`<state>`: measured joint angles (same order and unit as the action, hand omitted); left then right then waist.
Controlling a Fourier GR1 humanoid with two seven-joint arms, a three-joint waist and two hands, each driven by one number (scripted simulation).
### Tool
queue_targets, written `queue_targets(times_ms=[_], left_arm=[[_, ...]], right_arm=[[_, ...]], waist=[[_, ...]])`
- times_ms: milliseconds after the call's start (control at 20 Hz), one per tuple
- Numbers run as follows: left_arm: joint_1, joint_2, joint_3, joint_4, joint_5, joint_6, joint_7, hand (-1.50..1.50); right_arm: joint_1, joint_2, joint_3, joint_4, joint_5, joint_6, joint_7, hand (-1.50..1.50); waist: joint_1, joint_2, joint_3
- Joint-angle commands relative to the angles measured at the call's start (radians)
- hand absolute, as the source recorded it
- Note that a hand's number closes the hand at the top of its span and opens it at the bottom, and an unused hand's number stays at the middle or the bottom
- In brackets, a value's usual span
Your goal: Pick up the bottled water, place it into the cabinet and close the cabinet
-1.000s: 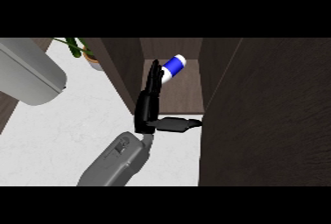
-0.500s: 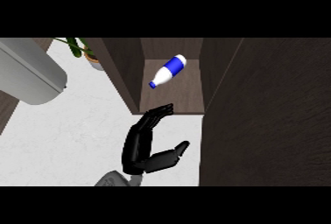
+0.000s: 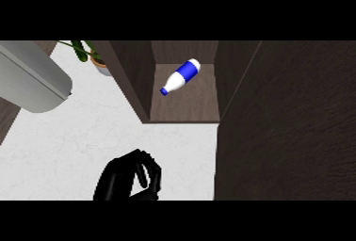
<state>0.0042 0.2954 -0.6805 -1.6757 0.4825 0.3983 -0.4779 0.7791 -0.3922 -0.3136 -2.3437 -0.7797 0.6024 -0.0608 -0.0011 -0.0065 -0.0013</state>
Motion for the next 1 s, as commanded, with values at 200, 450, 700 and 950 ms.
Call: queue_targets(times_ms=[200, 450, 700, 950], left_arm=[[0.113, 0.162, 0.109, -0.089, 0.057, -0.070, -0.005, 1.50], [0.190, 0.275, 0.196, -0.147, 0.118, -0.185, -0.060, 1.50], [0.264, 0.344, 0.292, -0.243, 0.210, -0.224, -0.045, -1.50], [0.323, 0.400, 0.385, -0.256, 0.263, -0.258, -0.056, -1.50]], right_arm=[[0.083, -0.045, 0.070, -0.262, 0.104, 0.101, 0.073, 1.50], [0.047, -0.040, 0.115, -0.301, 0.115, 0.095, 0.065, 1.50], [0.039, -0.042, 0.144, -0.324, 0.136, 0.125, 0.050, 1.50], [0.004, -0.073, 0.226, -0.330, 0.161, 0.121, 0.096, 1.50]], waist=[[-0.011, -0.003, -0.002], [-0.006, -0.004, -0.005], [-0.006, -0.014, -0.006], [0.008, -0.014, -0.010]])
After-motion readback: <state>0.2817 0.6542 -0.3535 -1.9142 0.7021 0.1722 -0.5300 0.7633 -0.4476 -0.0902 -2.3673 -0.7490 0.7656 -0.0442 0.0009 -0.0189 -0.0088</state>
